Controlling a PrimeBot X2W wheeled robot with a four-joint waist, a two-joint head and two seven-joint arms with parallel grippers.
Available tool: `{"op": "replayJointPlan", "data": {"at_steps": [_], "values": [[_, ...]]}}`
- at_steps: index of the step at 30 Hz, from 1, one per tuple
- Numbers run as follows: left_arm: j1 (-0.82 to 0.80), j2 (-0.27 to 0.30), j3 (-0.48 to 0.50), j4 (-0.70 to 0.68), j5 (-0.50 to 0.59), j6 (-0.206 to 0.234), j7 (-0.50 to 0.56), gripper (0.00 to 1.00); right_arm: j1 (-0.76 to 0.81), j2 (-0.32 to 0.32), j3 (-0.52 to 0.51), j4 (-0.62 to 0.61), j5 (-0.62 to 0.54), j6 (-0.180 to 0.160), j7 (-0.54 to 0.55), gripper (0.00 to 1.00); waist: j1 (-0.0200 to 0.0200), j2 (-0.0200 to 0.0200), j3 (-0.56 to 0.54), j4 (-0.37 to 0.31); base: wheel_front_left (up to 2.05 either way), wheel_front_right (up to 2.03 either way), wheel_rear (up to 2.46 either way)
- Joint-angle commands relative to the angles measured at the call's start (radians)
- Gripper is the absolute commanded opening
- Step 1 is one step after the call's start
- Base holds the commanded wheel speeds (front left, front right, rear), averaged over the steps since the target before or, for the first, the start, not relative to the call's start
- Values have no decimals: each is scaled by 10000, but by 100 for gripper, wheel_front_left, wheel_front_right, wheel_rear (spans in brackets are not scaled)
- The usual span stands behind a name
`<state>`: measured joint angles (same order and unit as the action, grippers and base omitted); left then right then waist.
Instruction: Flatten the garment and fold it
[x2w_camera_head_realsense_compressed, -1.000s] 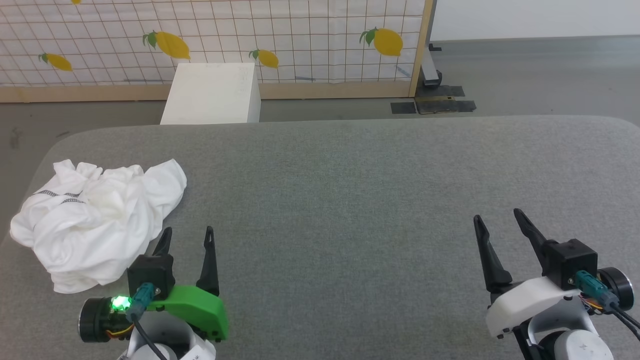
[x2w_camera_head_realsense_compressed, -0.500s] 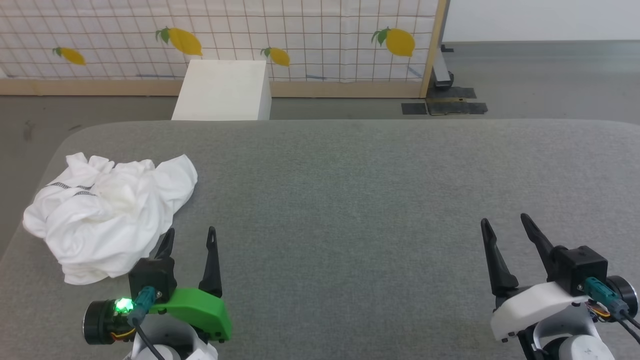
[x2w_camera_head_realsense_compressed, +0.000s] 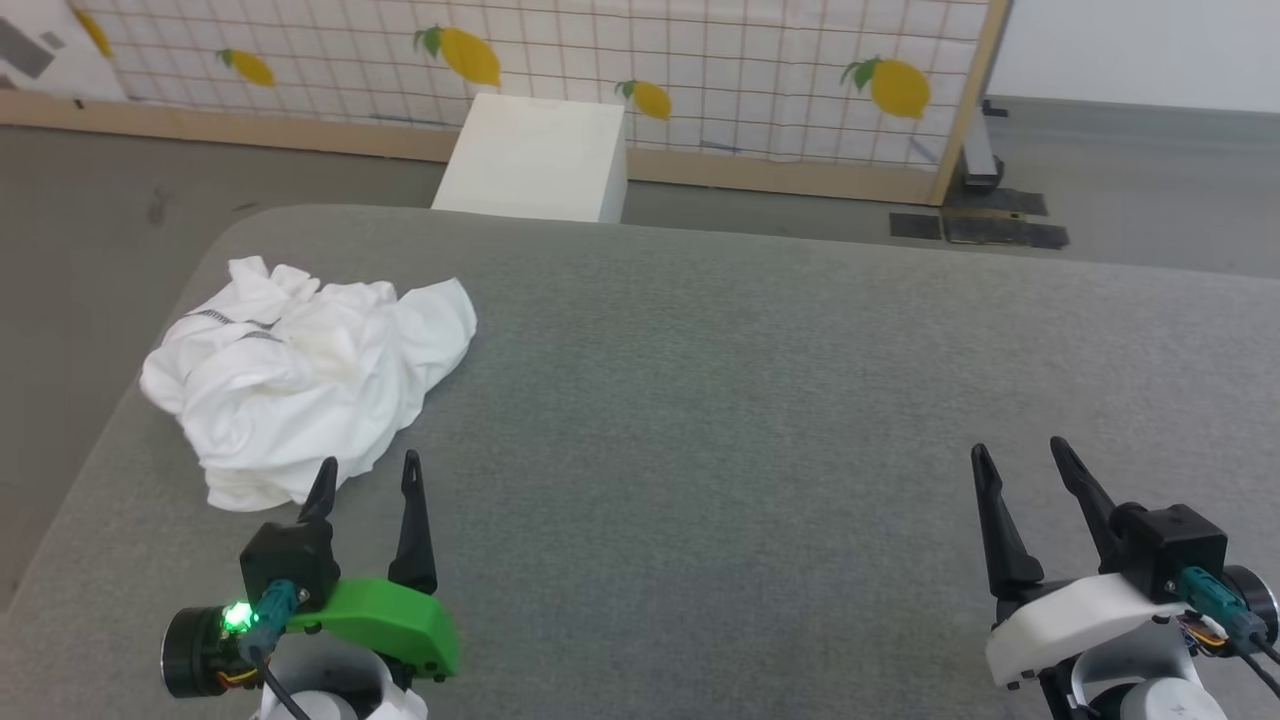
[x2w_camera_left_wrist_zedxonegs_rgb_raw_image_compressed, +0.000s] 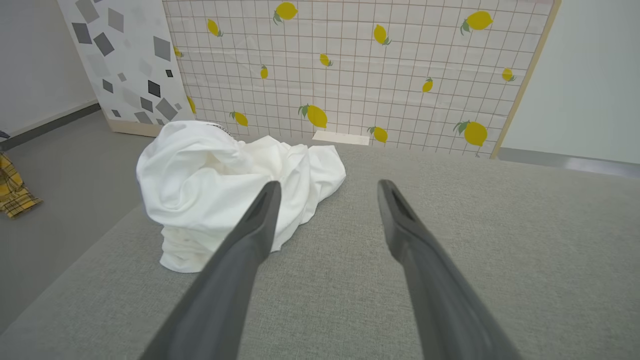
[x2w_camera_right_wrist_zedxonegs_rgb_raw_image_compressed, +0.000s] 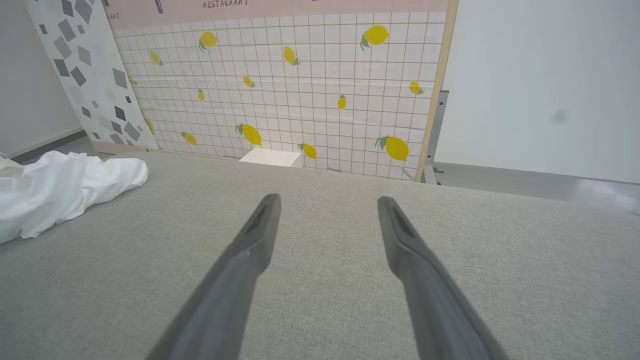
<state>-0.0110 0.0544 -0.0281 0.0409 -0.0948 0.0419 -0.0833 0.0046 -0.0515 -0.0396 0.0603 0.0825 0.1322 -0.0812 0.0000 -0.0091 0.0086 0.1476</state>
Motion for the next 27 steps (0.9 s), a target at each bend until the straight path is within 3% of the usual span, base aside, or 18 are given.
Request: {"op": "replayJointPlan", "data": {"at_steps": [1,27], "values": [[125,-13,2,13,-100,62,-118,100,160,5,-33,63,106,-5,-130,100,0,31,29,260,0,0,0],[321,-23,-130,113,-600,361,-650,100,339,7,-200,437,376,-9,-665,100,0,49,115,2448,0,0,0]]}}
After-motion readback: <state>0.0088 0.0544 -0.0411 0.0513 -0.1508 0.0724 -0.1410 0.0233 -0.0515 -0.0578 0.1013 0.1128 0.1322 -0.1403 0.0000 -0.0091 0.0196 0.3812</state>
